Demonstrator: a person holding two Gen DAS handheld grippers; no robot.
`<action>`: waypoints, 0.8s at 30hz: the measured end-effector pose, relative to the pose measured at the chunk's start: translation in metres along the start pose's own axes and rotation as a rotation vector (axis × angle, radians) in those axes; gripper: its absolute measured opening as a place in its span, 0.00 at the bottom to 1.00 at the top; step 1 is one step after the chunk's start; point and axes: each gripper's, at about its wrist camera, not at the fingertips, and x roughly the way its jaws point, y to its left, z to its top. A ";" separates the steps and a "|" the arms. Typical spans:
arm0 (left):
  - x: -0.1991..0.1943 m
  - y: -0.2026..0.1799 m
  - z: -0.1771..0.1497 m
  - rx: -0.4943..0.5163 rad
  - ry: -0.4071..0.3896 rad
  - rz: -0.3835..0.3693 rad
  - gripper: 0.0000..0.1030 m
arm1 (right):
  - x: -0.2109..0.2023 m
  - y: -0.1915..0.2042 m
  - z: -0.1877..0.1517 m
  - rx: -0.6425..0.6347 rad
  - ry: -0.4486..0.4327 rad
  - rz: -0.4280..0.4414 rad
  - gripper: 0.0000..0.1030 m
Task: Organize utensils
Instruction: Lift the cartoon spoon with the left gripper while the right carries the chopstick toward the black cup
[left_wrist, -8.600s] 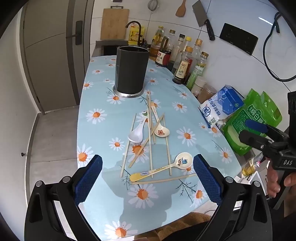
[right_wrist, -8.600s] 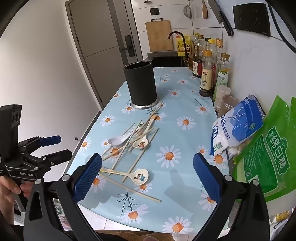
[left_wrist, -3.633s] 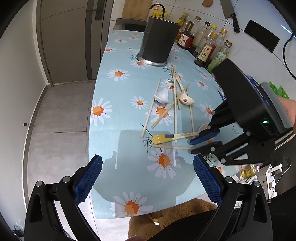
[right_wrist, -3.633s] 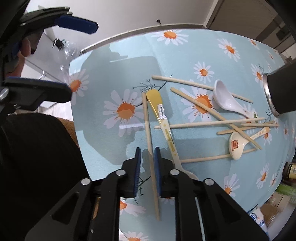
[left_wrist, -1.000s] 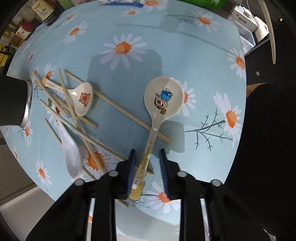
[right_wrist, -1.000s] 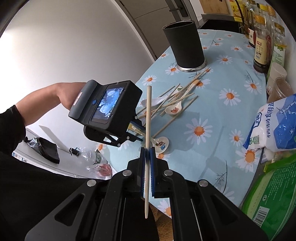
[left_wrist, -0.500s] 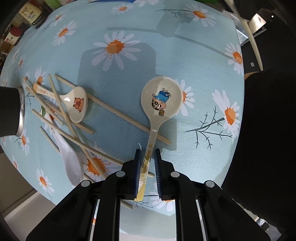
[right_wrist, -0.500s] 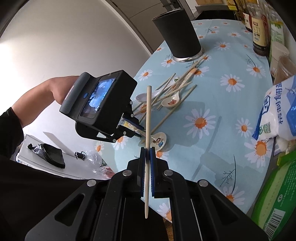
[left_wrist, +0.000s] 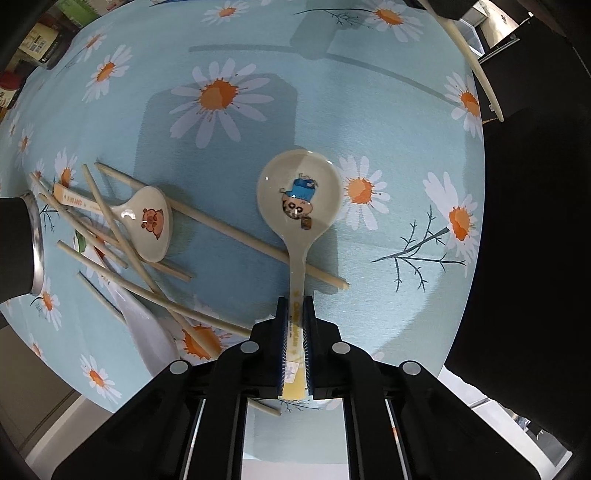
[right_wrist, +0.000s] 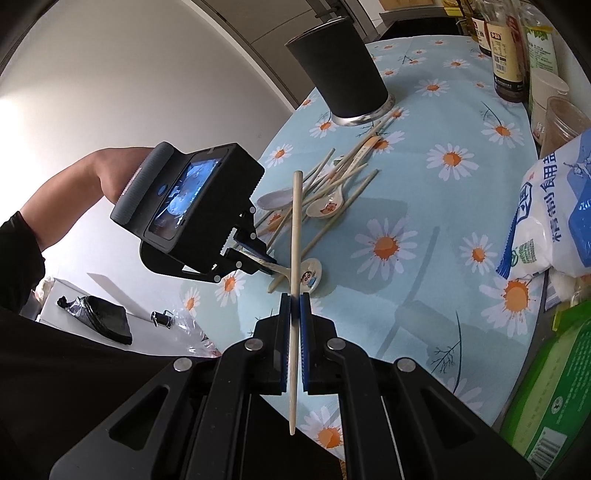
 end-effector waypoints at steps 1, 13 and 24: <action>-0.001 0.002 0.001 -0.002 -0.003 -0.003 0.07 | 0.000 0.000 0.001 0.001 -0.002 0.001 0.06; -0.028 0.020 -0.007 -0.101 -0.113 -0.036 0.06 | 0.003 -0.002 0.012 -0.016 -0.001 0.015 0.06; -0.050 0.030 -0.045 -0.268 -0.267 -0.050 0.06 | 0.010 0.004 0.019 -0.041 0.014 0.038 0.06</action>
